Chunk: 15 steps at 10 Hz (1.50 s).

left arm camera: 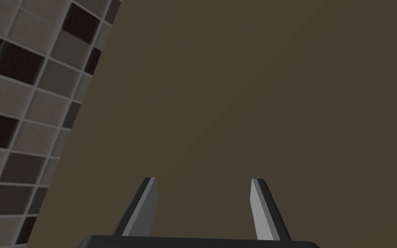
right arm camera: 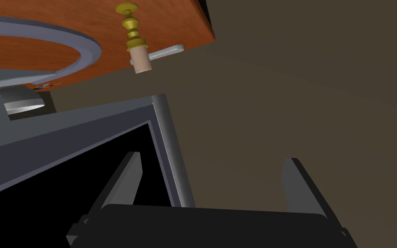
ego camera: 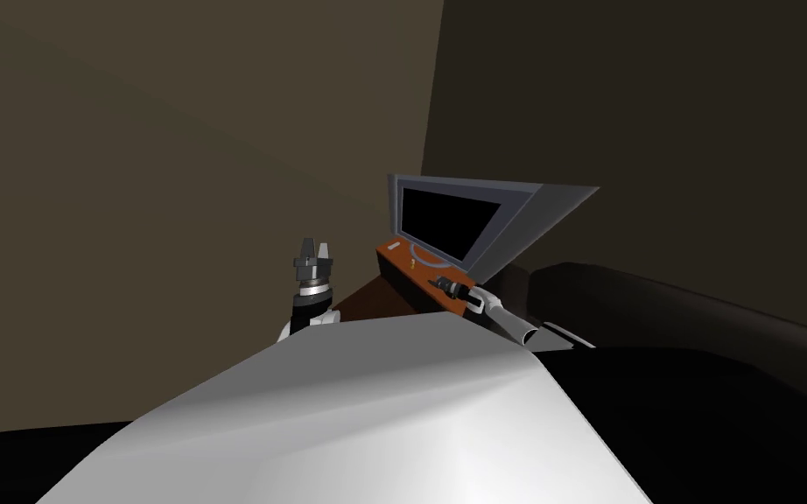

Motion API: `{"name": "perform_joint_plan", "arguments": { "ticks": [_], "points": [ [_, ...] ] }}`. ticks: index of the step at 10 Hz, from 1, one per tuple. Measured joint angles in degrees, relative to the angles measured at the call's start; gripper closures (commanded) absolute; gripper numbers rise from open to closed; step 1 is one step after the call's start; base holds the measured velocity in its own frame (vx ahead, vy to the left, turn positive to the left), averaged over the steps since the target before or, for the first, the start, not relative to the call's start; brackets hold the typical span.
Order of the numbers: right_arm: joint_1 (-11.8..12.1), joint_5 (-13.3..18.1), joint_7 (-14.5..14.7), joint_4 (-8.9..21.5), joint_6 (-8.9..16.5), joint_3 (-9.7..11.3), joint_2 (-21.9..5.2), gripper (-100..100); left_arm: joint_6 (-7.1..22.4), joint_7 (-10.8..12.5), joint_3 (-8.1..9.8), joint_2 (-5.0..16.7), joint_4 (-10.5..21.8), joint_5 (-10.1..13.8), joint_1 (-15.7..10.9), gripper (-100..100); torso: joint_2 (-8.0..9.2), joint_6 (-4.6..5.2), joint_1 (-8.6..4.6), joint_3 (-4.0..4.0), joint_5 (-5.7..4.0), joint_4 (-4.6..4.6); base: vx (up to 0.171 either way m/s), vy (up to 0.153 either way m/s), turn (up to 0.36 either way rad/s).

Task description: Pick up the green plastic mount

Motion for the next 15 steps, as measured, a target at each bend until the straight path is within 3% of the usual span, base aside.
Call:
{"name": "perform_joint_plan", "arguments": {
  "ticks": [3,8,10,11,12,14,15],
  "points": [
    [0.71,2.7,1.56,4.09,1.86,2.29,-2.43,-100,0.0,0.0,0.0,0.0,0.0,0.0,0.0,0,0.05,0.02,0.02,0.02,0.0,0.01,0.017,-0.06,0.109],
    [0.61,5.79,3.46,10.41,3.59,5.03,-3.5,-100,0.0,0.0,0.0,0.0,0.0,0.0,0.01,0,0.06,0.03,0.11,0.03,0.02,0.02,0.013,-0.049,0.128],
    [0.21,7.68,4.78,15.05,4.06,6.64,-3.14,-100,0.0,0.0,0.0,0.0,0.0,0.0,0.0,0,0.01,0.01,0.02,0.01,0.0,0.01,0.016,-0.084,0.221],
    [1.13,8.66,5.16,15.55,5.07,7.49,-3.87,-100,0.0,0.0,0.01,0.0,0.0,0.0,0.01,0,0.05,0.04,-0.05,0.03,-0.01,0.01,0.005,-0.1,0.18],
    [0.76,9.76,6.34,18.99,5.47,8.27,-2.69,-100,0.0,0.0,0.01,0.0,0.0,0.0,0.01,0,0.05,0.03,-0.08,0.03,-0.04,0.01,0.007,-0.066,0.081],
    [3.13,11.19,5.77,17.12,7.75,9.78,-4.81,-100,0.0,0.0,0.0,0.0,0.0,0.0,0.0,0,0.05,0.02,0.03,0.03,0.01,0.02,0.008,-0.064,0.183],
    [3.47,11.78,5.91,17.78,8.49,10.28,-4.74,-100,0.0,0.0,0.01,0.0,0.0,0.0,0.01,0,0.05,0.05,0.06,0.03,0.0,0.01,-0.002,-0.026,-0.017]
  ]
}}
